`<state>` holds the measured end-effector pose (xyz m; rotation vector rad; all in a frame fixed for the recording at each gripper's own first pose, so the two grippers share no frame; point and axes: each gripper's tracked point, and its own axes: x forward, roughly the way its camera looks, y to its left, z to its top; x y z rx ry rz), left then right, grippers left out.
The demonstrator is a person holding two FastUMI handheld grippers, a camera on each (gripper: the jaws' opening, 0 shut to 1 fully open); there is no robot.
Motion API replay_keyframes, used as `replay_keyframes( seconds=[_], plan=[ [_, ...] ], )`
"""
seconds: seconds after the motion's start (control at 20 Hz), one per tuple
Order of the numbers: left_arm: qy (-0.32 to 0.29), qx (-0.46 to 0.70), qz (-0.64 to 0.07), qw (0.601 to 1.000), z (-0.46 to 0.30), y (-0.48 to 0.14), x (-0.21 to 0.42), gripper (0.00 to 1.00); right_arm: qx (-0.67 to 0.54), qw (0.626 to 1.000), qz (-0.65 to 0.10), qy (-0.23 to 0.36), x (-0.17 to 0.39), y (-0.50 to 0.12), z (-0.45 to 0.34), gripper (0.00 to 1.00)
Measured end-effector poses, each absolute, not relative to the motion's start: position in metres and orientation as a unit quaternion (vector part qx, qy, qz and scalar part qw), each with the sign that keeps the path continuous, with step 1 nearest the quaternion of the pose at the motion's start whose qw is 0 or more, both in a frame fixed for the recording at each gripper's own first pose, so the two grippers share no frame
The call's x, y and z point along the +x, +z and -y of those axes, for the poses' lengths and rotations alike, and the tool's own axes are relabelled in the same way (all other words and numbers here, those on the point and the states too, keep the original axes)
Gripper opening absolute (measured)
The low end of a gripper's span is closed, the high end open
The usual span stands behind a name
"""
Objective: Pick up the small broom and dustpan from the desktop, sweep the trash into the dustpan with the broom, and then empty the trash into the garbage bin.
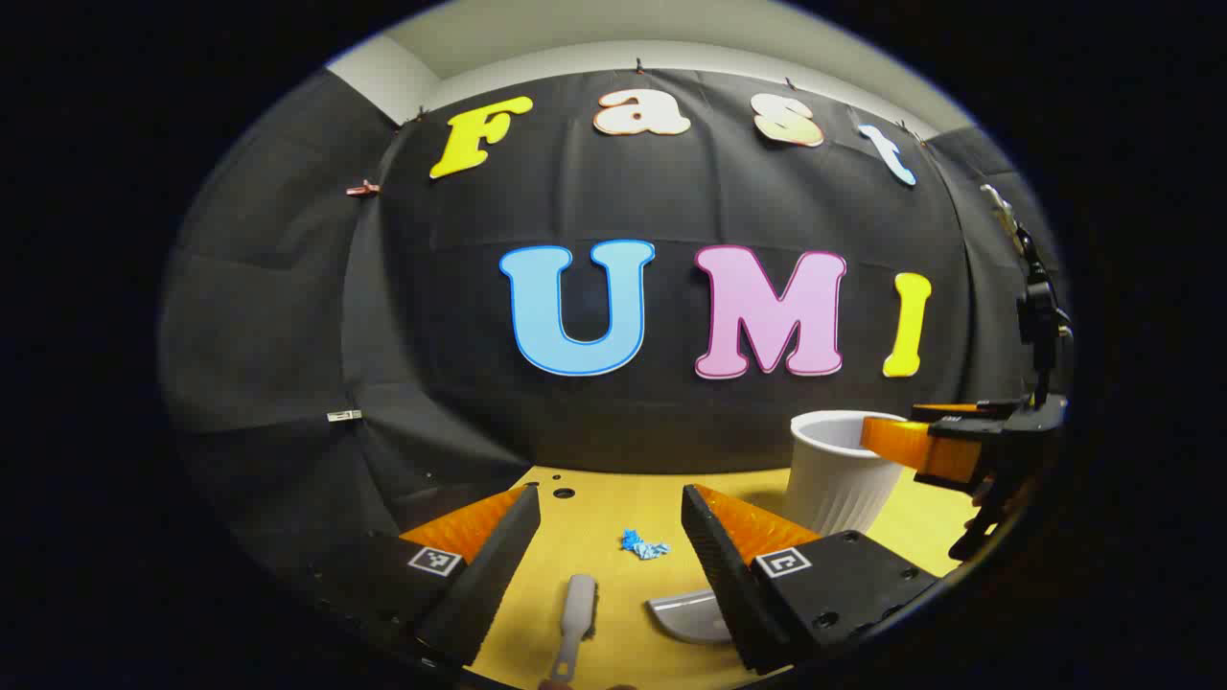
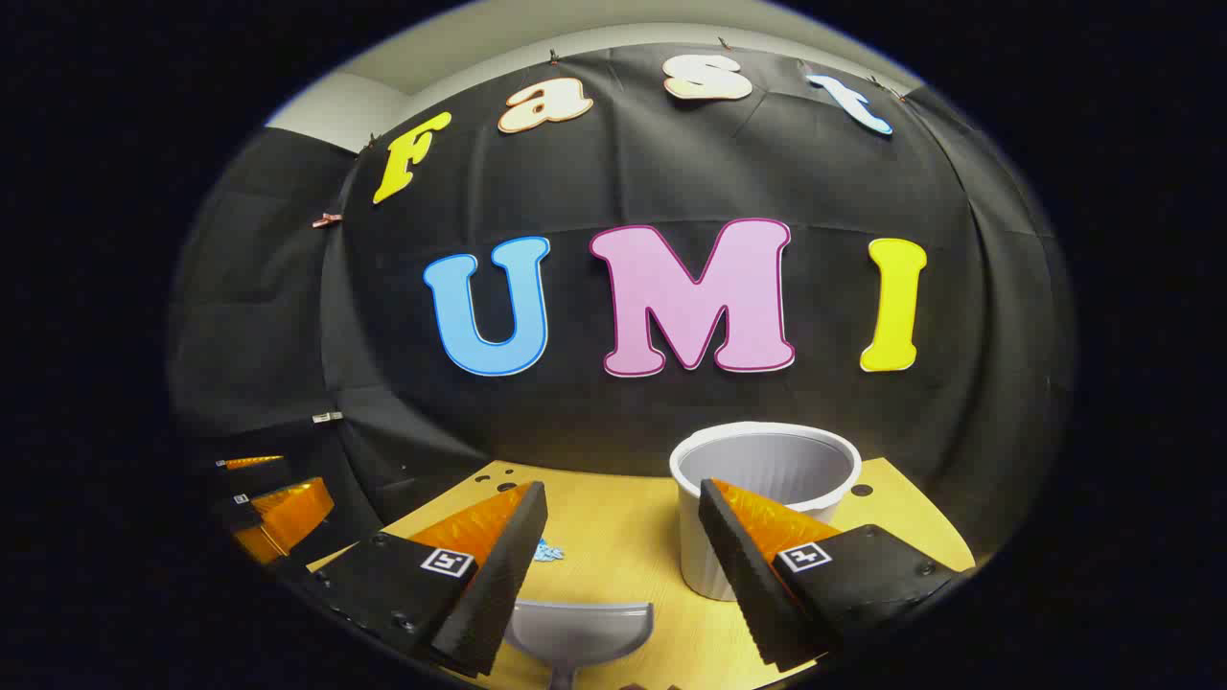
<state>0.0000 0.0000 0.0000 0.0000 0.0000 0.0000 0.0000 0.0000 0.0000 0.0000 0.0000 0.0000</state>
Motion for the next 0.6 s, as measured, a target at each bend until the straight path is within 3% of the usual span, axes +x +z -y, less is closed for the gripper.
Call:
replay_keyframes(
  seconds=[0.6],
  plan=[
    [-0.013,-0.001,-0.030,0.999,-0.039,-0.022,0.008,0.96,-0.014,1.000,-0.015,-0.007,-0.002,-0.017,-0.038,0.99]
  ],
)
